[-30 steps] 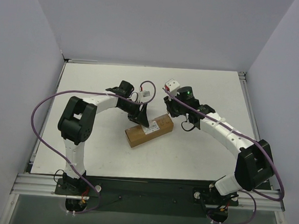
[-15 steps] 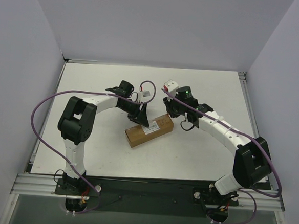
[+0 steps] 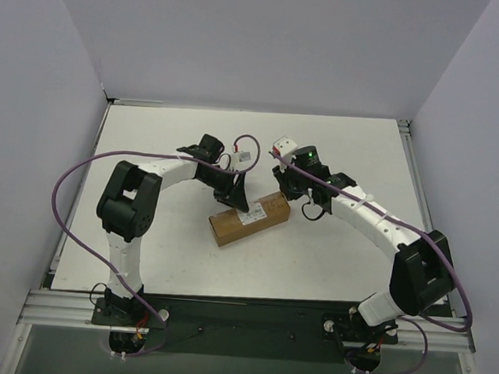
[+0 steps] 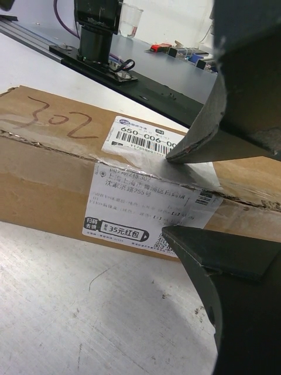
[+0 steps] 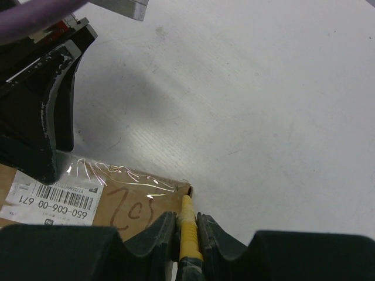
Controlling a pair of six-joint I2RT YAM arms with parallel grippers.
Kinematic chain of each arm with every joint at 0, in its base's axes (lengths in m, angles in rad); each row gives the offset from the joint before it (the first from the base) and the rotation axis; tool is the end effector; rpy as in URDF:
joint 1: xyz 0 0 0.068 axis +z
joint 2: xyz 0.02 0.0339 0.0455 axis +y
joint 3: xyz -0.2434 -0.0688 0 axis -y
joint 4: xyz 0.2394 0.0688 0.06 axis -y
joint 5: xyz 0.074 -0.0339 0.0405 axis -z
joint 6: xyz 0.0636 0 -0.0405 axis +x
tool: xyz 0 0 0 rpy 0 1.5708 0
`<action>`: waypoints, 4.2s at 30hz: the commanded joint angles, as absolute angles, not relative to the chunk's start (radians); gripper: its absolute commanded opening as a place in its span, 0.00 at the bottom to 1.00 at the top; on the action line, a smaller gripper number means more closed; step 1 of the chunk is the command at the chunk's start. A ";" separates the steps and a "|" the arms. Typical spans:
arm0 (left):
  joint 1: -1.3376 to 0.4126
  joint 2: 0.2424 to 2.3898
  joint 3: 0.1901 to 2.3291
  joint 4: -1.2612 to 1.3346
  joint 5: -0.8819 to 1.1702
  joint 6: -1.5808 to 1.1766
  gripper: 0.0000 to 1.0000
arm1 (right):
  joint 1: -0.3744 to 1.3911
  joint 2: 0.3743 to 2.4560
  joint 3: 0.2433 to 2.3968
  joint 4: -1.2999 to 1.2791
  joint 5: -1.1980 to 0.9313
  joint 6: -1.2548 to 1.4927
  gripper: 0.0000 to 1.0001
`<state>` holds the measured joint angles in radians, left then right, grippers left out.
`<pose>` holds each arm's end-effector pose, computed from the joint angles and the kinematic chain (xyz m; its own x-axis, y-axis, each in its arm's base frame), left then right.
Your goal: Unpack the express box
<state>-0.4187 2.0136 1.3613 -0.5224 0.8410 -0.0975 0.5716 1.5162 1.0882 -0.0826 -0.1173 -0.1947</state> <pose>0.3424 -0.2043 0.1284 -0.8908 0.3254 -0.3170 0.4492 0.5264 -0.7219 0.3064 0.2059 0.2447 -0.2827 -0.4103 -0.8670 -0.6909 0.7141 -0.1127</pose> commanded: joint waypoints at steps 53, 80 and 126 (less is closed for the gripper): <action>-0.282 1.875 1.504 -1.523 0.873 1.098 0.00 | 0.400 1.592 1.302 -0.310 -0.175 -0.278 0.00; -0.232 1.760 1.353 -0.518 0.485 0.442 0.23 | 0.410 1.377 1.107 -0.491 -0.519 -0.422 0.00; -0.282 2.038 1.575 -0.578 0.747 -0.065 0.69 | 0.319 1.917 1.758 -0.357 -0.333 -0.088 0.00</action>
<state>-0.2630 1.9911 1.5589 -0.4316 0.7521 -0.1329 0.2943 1.7844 1.6608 -0.4210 -0.2687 -0.1432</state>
